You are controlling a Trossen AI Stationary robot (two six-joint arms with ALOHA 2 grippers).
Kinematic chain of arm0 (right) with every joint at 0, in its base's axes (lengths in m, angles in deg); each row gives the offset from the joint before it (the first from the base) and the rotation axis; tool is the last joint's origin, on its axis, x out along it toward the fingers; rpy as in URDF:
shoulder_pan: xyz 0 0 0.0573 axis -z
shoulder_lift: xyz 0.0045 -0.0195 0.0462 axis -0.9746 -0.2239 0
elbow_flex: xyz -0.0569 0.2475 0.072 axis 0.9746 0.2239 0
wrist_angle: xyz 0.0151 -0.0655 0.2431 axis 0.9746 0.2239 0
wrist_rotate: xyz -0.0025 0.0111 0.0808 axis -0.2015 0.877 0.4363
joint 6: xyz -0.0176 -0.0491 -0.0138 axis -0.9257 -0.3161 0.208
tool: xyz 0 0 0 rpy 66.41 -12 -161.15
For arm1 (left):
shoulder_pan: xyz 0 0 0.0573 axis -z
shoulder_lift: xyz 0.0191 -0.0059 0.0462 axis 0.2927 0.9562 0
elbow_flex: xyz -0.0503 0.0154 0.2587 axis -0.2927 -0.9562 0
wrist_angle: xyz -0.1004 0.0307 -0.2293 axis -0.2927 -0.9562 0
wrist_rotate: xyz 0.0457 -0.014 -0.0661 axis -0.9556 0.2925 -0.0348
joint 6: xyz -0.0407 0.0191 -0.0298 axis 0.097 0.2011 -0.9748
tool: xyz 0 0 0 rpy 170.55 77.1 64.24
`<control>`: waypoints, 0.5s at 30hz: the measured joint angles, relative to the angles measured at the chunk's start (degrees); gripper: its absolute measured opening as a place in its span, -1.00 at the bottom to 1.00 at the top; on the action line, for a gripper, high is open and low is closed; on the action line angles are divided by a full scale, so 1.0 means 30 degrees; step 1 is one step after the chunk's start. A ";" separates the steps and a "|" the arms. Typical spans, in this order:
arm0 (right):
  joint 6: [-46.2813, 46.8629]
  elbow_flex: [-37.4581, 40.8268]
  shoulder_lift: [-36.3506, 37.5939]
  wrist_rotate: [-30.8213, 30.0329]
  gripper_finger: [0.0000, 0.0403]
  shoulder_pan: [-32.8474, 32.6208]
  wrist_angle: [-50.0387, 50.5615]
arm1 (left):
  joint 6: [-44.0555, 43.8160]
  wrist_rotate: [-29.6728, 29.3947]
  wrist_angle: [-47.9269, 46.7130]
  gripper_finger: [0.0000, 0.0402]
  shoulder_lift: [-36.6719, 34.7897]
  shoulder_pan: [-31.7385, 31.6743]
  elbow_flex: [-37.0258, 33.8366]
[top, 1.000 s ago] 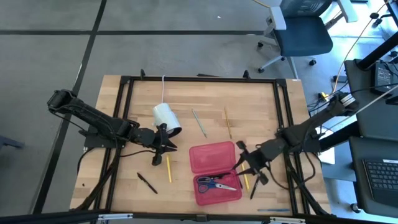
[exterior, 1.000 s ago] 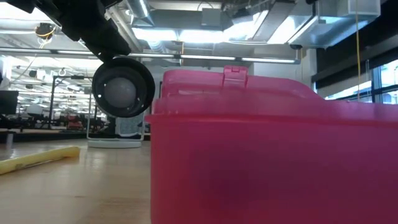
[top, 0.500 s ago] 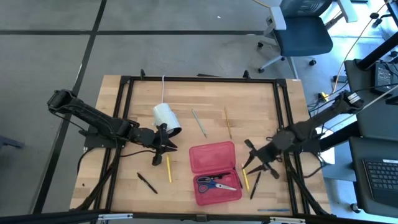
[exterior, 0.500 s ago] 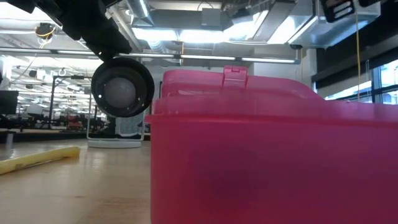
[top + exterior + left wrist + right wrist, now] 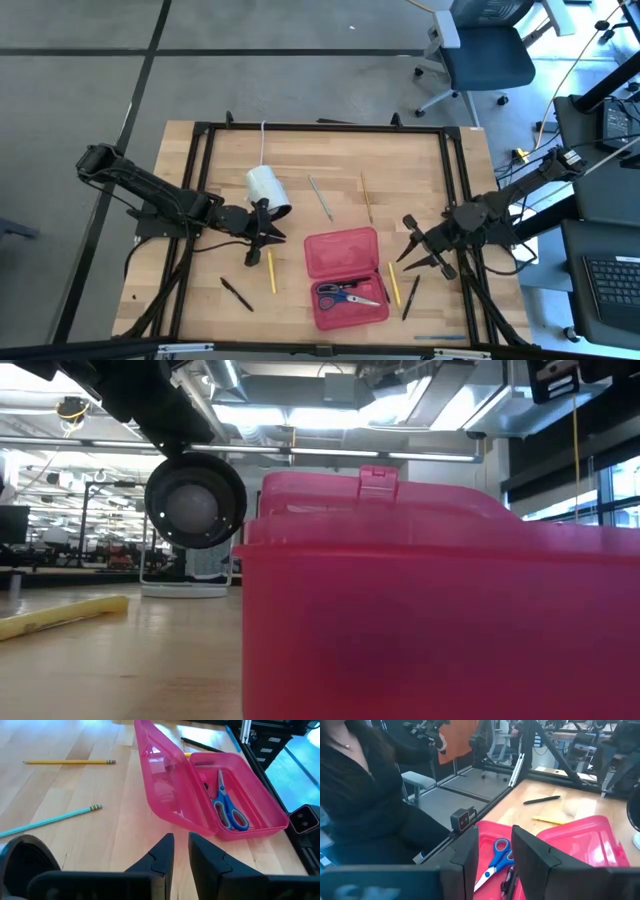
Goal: Pick & place school supplies into a supply box
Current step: Put the black pen into the pink supply box
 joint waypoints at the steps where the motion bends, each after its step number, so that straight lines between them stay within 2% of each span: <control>1: 0.0002 0.0000 -0.0009 0.0000 -0.41 0.0000 -0.0021 | 0.0000 0.0000 0.0045 -0.73 0.0000 -0.0006 0.0000; 9: 0.0031 0.0000 -0.0045 -0.0029 -0.41 0.0000 -0.0092 | -0.0733 0.1735 0.1867 -0.63 0.0000 0.0300 0.0000; 15: 0.0026 0.0000 -0.0045 -0.0029 -0.41 0.0000 -0.0085 | 0.0658 0.0604 0.3687 -0.46 0.0000 0.1524 0.0000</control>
